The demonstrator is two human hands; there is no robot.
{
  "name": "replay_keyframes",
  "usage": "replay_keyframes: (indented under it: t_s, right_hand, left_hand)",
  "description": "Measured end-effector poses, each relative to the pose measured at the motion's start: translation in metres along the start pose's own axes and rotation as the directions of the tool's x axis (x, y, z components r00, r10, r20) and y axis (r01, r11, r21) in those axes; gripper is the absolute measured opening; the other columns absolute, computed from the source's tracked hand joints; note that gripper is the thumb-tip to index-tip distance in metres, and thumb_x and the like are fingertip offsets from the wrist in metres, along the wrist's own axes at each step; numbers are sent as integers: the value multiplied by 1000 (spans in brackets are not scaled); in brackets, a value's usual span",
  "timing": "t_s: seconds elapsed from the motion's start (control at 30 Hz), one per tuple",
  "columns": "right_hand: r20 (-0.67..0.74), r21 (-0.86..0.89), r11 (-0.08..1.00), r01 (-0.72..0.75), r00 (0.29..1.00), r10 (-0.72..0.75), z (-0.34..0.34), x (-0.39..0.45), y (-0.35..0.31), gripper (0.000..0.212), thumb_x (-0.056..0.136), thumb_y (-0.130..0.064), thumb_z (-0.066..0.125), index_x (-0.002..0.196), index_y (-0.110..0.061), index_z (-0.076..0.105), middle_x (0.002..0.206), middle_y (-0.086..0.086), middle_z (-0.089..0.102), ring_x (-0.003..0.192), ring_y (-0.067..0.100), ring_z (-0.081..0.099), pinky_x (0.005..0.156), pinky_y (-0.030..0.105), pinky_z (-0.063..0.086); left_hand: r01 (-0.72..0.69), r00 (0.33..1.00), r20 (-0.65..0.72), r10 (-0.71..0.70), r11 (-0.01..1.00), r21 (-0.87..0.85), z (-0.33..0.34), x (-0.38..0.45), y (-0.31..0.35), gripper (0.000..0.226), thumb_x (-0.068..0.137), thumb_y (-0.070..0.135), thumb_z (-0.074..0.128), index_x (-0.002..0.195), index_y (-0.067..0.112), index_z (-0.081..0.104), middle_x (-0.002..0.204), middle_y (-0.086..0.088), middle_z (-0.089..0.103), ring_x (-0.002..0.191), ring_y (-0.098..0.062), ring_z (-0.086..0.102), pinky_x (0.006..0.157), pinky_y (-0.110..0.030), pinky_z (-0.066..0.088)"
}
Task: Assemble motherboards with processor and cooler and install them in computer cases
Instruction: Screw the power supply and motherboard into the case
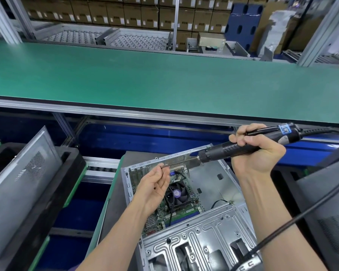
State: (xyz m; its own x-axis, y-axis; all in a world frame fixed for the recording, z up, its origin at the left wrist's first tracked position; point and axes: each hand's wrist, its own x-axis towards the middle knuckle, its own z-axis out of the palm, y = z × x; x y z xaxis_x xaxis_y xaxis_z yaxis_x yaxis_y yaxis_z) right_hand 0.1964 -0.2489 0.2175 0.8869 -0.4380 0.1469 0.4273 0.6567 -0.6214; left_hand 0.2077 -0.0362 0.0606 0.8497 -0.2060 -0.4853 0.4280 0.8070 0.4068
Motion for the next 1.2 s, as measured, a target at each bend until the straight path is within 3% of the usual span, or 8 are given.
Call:
replay_keyframes:
  t_s: [0.3, 0.53, 0.7, 0.87, 1.0, 1.13, 1.2]
  right_hand:
    - [-65, 33, 999, -9, 998, 11, 4, -2, 1, 25, 56, 2, 42, 61, -15, 59, 63, 8, 53, 47, 16, 41, 56, 25, 36]
    - [-55, 13, 1000, 1, 998, 0, 7, -5, 4, 28, 58, 2, 42, 56, -18, 62, 59, 5, 55, 47, 15, 42, 55, 24, 38]
    - [-99, 12, 1000, -1, 995, 2, 11, -8, 6, 25, 57, 0, 43, 56, -18, 61, 58, 5, 54, 47, 15, 42, 55, 24, 39]
    - [-90, 17, 1000, -3, 996, 4, 15, -9, 4, 22, 57, 2, 43, 61, -13, 57, 61, 8, 53, 47, 16, 40, 55, 25, 37]
    - [-73, 10, 999, 44, 996, -43, 26, -4, -6, 19, 57, 3, 43, 66, -10, 54, 62, 9, 51, 47, 18, 38, 56, 26, 38]
    - [-14, -28, 997, 70, 997, -70, 41, 5, -12, 16, 57, 4, 44, 64, -8, 53, 62, 11, 53, 46, 19, 38, 58, 28, 38]
    - [37, -70, 996, 57, 998, -55, 49, 7, -7, 16, 56, 5, 45, 66, -6, 51, 61, 12, 54, 45, 20, 39, 57, 27, 36]
  left_hand:
    - [-5, 998, 65, 5, 1000, 3, -1, -1, 2, 18, 84, 14, 66, 94, 12, 81, 102, -7, 76, 92, -13, 75, 66, -24, 60]
    - [-29, 999, 15, 29, 999, -15, 4, -4, 2, 33, 82, 12, 66, 114, 9, 69, 102, -9, 76, 89, -14, 75, 66, -24, 60]
    - [-77, 997, 6, 77, 997, 9, 4, -3, 2, 20, 95, 8, 58, 109, 5, 72, 99, -10, 76, 89, -15, 75, 70, -24, 60]
    - [-135, 991, 29, 134, 989, 67, 7, -5, 2, 28, 101, 7, 51, 98, 7, 79, 106, -12, 76, 101, -17, 73, 75, -24, 59]
    - [-160, 986, 60, 156, 984, 83, 4, -7, 8, 27, 104, 4, 43, 119, -3, 64, 118, -18, 71, 110, -23, 70, 79, -25, 59]
    - [-196, 980, -1, 200, 963, 187, -2, -13, 30, 27, 102, 10, 52, 109, -10, 67, 106, -21, 74, 99, -26, 74, 74, -24, 60]
    - [-273, 955, -31, 296, 912, 306, 0, -13, 47, 25, 98, 15, 60, 95, -3, 76, 86, -13, 74, 72, -16, 72, 59, -20, 56]
